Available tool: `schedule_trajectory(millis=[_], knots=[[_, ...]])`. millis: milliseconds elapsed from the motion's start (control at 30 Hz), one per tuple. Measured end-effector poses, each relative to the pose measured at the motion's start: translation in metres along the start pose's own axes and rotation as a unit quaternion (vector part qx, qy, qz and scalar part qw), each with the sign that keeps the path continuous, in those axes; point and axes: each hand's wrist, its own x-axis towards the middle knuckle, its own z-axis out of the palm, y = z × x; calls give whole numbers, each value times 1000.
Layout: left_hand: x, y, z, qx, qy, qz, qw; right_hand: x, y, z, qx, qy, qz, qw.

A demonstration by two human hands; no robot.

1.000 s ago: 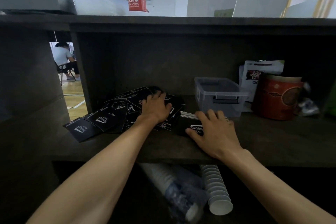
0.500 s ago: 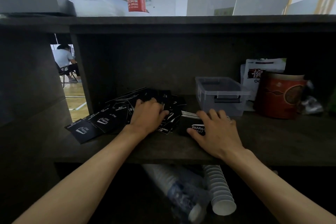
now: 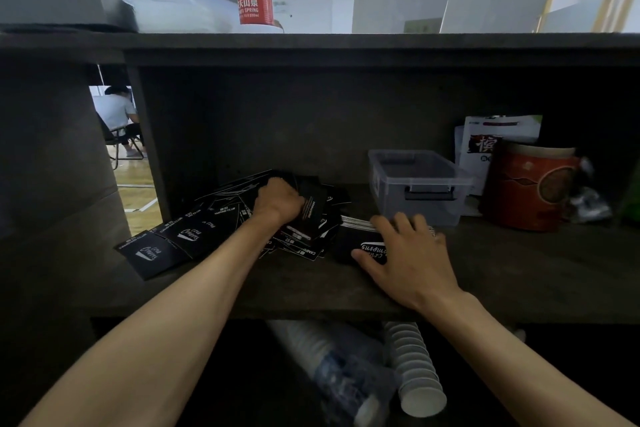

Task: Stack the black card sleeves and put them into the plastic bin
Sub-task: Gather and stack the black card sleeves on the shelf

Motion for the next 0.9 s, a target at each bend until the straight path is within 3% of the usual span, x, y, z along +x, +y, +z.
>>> schedule_trajectory(millis=[133, 233, 367, 567, 800, 900], knots=[[-22, 3, -27, -207, -27, 78, 975, 0, 0, 0, -1, -4, -2, 1000], [-44, 2, -53, -246, -54, 147, 956, 0, 0, -2, -1, -7, -3, 1000], [-75, -4, -77, -221, -78, 202, 951, 1, 0, -4, 4, -14, -2, 1000], [-108, -15, -82, -23, -83, 300, 950, 2, -2, -7, 7, -29, 5, 1000], [-108, -25, -78, 25, -139, 285, 948, 2, -1, -7, 7, -28, 4, 1000], [-108, -26, -76, -54, -97, 290, 951, 2, 0, -7, 12, -30, 4, 999]])
